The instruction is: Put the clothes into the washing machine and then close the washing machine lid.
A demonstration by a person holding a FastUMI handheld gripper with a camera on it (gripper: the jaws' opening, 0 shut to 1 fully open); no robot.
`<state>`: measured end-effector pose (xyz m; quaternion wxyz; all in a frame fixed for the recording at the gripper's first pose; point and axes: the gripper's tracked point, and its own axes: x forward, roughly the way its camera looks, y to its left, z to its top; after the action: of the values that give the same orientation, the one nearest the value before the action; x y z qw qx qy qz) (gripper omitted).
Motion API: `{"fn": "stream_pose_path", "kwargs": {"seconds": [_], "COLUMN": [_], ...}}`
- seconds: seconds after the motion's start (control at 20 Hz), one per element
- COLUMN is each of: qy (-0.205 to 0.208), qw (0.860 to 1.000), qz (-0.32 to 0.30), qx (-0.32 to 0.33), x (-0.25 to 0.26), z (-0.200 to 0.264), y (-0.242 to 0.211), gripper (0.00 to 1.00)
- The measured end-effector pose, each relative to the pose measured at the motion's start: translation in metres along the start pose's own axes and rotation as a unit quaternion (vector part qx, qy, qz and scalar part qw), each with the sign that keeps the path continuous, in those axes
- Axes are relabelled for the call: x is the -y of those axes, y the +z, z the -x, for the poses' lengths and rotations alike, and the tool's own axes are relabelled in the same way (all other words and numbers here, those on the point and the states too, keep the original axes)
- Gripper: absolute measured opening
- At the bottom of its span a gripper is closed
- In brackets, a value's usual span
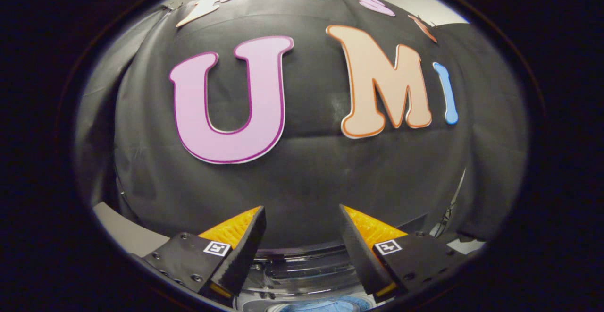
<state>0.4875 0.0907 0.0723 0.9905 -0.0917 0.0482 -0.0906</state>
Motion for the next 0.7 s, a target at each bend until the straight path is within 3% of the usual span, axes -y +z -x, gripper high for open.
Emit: {"fn": "stream_pose_path", "kwargs": {"seconds": [0.1, 0.2, 0.25, 0.4, 0.7], "qy": [-0.025, 0.002, 0.016, 0.037, 0.033], "qw": [0.999, 0.998, 0.998, 0.999, 0.999], "qz": [0.019, 0.039, 0.056, 0.032, 0.036], "qx": [-0.011, -0.046, -0.019, -0.008, 0.012], "x": [0.008, 0.002, -0.004, -0.002, 0.003], "z": [-0.011, -0.022, -0.025, -0.020, 0.016], "y": [-0.013, -0.034, -0.025, -0.024, -0.024], "gripper": [0.95, 0.95, 0.95, 0.97, 0.97]}}
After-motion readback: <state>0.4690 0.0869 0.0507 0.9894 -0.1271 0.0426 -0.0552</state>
